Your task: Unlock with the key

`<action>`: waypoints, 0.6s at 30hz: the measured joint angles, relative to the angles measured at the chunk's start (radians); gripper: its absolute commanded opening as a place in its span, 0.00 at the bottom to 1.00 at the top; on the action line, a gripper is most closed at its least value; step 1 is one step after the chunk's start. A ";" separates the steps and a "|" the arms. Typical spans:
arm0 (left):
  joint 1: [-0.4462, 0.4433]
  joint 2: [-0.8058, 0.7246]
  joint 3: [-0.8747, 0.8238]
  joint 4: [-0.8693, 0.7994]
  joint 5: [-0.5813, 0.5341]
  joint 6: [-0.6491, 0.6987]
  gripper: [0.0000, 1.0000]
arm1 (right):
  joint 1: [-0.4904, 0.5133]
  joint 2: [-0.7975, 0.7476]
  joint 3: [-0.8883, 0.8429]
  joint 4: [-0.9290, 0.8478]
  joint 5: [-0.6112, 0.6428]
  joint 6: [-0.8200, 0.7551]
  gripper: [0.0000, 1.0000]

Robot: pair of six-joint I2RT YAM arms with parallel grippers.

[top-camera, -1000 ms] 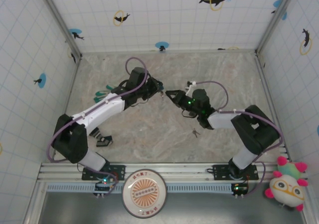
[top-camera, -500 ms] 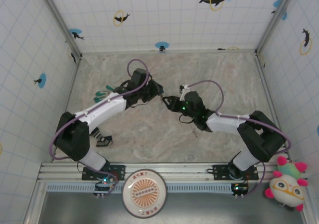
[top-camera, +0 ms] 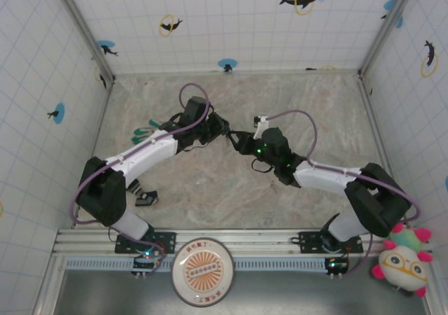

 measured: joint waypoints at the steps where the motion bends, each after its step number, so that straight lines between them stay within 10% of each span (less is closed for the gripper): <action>1: 0.000 0.002 0.002 -0.001 0.000 0.000 0.00 | 0.001 -0.006 0.000 0.001 0.000 -0.003 0.49; 18: 0.000 0.004 0.008 -0.003 0.023 -0.001 0.00 | 0.006 0.081 0.054 0.002 0.011 -0.023 0.47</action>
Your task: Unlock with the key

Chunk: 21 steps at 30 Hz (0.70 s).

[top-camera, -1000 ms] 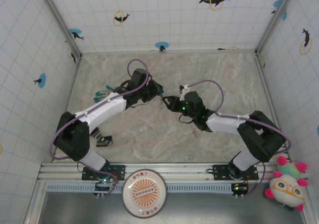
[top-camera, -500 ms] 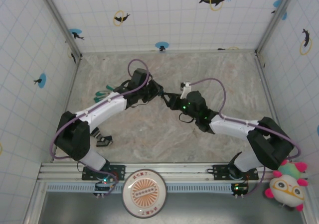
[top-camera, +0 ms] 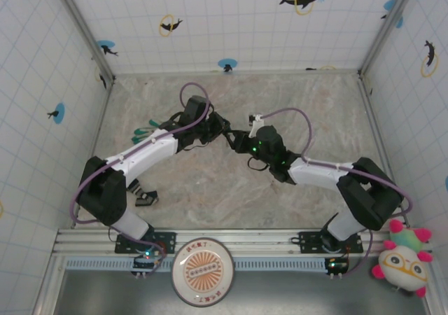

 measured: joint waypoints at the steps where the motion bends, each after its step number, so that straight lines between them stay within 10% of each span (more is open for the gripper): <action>1: 0.000 0.000 0.000 0.002 0.000 0.000 0.00 | 0.000 0.007 0.005 0.000 0.001 0.000 0.46; 9: 0.000 -0.002 0.000 0.018 0.021 -0.012 0.00 | -0.021 0.056 0.039 0.000 0.005 -0.002 0.41; 18: 0.000 -0.004 -0.001 0.037 0.026 -0.028 0.00 | -0.030 0.072 0.058 0.020 -0.017 -0.003 0.11; 21: 0.001 -0.006 -0.001 0.041 0.026 -0.029 0.19 | -0.035 0.072 0.058 0.027 -0.029 -0.002 0.05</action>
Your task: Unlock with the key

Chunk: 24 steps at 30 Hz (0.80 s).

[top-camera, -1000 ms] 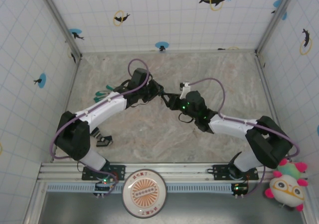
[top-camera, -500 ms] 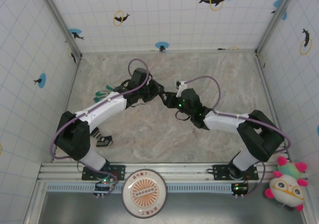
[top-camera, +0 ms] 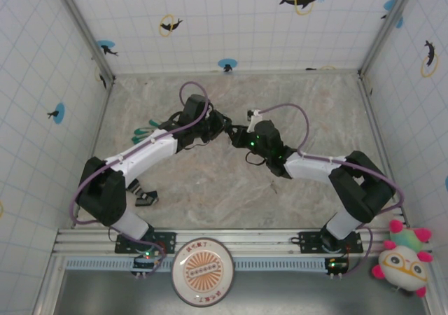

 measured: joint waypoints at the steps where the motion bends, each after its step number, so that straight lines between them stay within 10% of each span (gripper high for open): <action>1: 0.001 -0.002 0.000 -0.001 0.000 0.000 0.24 | -0.002 0.000 0.000 0.000 -0.005 -0.003 0.04; 11: 0.007 -0.038 0.012 -0.078 0.003 0.110 0.43 | -0.032 -0.025 0.000 -0.042 -0.145 -0.099 0.02; 24: 0.069 -0.119 0.015 -0.087 -0.034 0.232 0.42 | -0.083 -0.066 -0.008 -0.157 -0.216 -0.189 0.00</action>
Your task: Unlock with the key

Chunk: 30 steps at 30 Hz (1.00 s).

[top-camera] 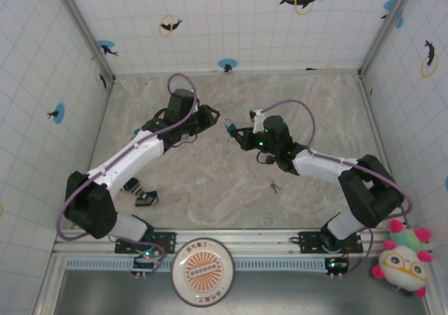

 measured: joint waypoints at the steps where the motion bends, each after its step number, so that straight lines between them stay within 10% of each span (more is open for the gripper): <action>1: 0.000 0.000 0.000 0.000 0.000 0.007 0.42 | 0.002 0.000 0.000 0.000 -0.004 -0.002 0.00; 30: 0.000 0.113 0.016 -0.074 0.095 0.192 0.37 | 0.030 -0.064 0.005 -0.110 -0.126 -0.186 0.00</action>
